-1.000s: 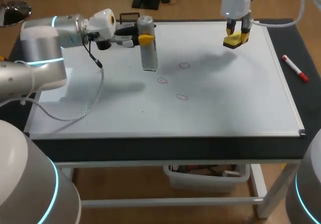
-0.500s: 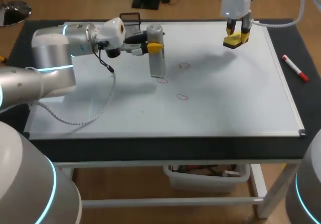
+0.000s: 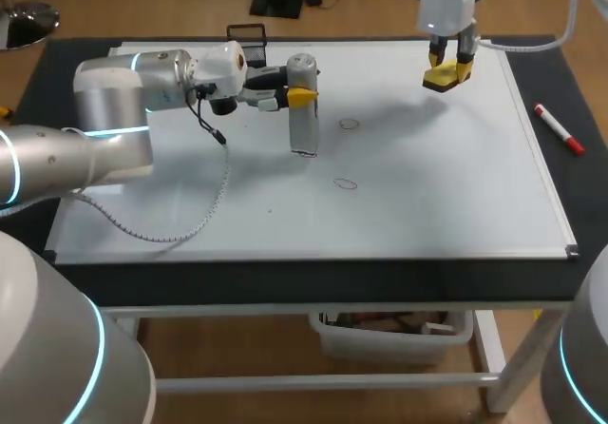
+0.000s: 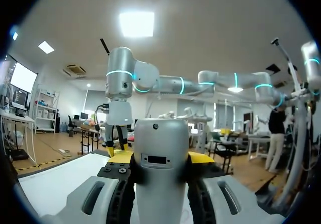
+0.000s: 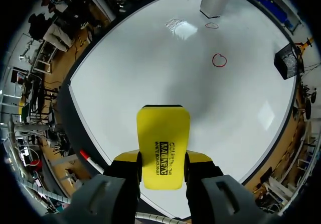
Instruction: Pick up the inspection probe, press it on each red-marked spot on the whiteboard one by one, put down the probe, pick up the eraser, and wipe off all the red marks.
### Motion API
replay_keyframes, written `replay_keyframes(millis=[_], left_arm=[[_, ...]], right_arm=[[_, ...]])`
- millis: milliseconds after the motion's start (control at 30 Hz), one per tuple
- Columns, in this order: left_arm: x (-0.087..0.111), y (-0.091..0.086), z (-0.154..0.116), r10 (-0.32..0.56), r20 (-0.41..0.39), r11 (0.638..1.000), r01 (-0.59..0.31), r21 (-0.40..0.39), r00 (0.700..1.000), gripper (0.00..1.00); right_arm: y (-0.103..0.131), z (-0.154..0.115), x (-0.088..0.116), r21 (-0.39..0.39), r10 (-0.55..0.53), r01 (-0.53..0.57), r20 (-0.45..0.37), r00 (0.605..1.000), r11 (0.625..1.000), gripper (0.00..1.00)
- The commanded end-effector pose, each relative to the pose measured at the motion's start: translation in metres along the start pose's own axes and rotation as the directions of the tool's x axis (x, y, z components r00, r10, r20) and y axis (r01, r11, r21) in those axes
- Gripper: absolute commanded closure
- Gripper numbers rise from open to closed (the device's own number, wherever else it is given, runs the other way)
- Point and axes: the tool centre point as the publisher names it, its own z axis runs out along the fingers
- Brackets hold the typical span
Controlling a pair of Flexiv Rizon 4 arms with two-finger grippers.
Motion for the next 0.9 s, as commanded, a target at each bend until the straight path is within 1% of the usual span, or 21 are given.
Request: replay_keyframes(millis=[33,167,467,900], left_arm=[[-0.007,0.008,0.000,0.007,-0.016,1.000,-0.007,0.012,1.000,1.00],[-0.008,0.013,0.000,0.017,-0.044,1.000,-0.016,0.021,0.999,1.00],[-0.009,0.020,-0.001,0.011,-0.064,1.000,-0.011,0.012,0.998,1.00],[-0.008,0.026,-0.003,0.002,-0.069,1.000,-0.002,-0.001,0.998,1.00]], right_arm=[[0.000,-0.002,0.001,0.004,-0.001,0.001,-0.002,1.000,1.000,1.00],[0.000,-0.002,0.001,0.004,-0.001,0.001,-0.002,1.000,1.000,1.00],[0.000,-0.002,0.001,0.004,-0.001,0.001,-0.002,1.000,1.000,1.00],[0.000,-0.002,0.001,0.004,-0.001,0.001,-0.002,1.000,1.000,1.00]])
